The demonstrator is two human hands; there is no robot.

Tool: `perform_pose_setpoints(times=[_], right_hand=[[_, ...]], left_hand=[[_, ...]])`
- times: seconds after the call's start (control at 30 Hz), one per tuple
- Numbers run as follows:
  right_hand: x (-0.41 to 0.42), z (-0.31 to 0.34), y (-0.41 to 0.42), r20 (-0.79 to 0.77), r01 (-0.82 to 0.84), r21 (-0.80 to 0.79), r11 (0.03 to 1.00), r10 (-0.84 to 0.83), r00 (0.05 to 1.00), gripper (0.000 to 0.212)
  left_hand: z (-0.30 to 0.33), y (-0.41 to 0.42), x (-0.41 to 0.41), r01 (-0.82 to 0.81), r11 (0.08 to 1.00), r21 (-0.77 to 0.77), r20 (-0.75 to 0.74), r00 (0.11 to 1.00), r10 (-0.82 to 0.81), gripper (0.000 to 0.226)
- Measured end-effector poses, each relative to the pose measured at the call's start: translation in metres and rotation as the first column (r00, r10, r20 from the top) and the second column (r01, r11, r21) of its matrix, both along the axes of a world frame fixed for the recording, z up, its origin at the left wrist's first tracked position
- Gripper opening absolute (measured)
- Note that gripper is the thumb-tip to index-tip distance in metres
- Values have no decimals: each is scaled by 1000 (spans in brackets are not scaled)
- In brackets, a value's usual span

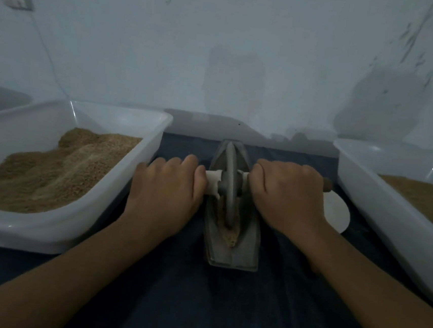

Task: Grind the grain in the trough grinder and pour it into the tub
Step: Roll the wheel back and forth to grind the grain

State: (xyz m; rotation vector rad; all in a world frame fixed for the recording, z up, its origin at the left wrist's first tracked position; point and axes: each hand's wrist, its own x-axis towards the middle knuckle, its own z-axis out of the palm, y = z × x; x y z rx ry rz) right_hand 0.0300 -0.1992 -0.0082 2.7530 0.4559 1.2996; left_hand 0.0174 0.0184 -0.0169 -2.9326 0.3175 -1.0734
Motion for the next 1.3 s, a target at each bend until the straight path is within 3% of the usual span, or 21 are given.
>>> perform_pose_setpoints(times=[0.1, 0.17, 0.27, 0.4, 0.47, 0.6, 0.7, 0.8, 0.87, 0.93, 1.03, 1.1, 1.2, 1.3], right_hand=[[19, 2, -2, -151, 52, -131, 990, -72, 986, 30], [44, 7, -6, -276, 76, -120, 990, -107, 955, 33], [82, 18, -12, -486, 96, -81, 992, -123, 865, 36], [105, 21, -19, -581, 35, -72, 997, -70, 811, 26], [105, 21, -20, -619, 64, -17, 998, -60, 783, 31], [82, 18, -11, -533, 179, 109, 978, -94, 841, 57], [49, 17, -1, -391, 164, -29, 986, -163, 906, 61], [16, 15, 3, -274, 120, -89, 989, -140, 952, 45], [0, 8, 1, -143, 59, -193, 979, -88, 986, 22], [-11, 2, -1, -70, 39, -160, 986, -51, 996, 22], [-8, 0, -4, -27, 1, -82, 997, -3, 1000, 26], [3, -2, -2, -59, 15, -128, 992, -23, 998, 22], [34, 11, -3, -335, 160, -8, 987, -153, 930, 43], [69, 19, -6, -451, 112, -110, 987, -151, 880, 43]], left_hand=[[-2, -2, 22, 6, 973, 229, 13, 1000, -9, 23], [0, -6, 40, 6, 942, 335, 30, 999, -17, 14], [13, -11, 69, -22, 912, 409, 7, 1000, 20, 13], [31, -20, 95, -17, 913, 408, -88, 994, 58, 16], [34, -23, 97, -17, 929, 370, -94, 994, 56, 17], [25, -19, 78, -10, 926, 378, -42, 999, 28, 8], [9, -7, 50, 25, 948, 316, -45, 999, -11, 8], [3, -1, 27, 62, 953, 297, -35, 998, -53, 10], [3, -1, 15, 41, 979, 201, -39, 999, -33, 23], [3, -3, 3, 8, 998, 63, -3, 1000, -8, 34], [1, -3, 2, -5, 1000, 14, 22, 1000, 5, 38], [1, -1, 12, -1, 994, 107, 22, 1000, -2, 31], [2, -5, 37, 15, 950, 312, 23, 999, -23, 11], [15, -12, 68, 0, 940, 342, -82, 996, 30, 12]])
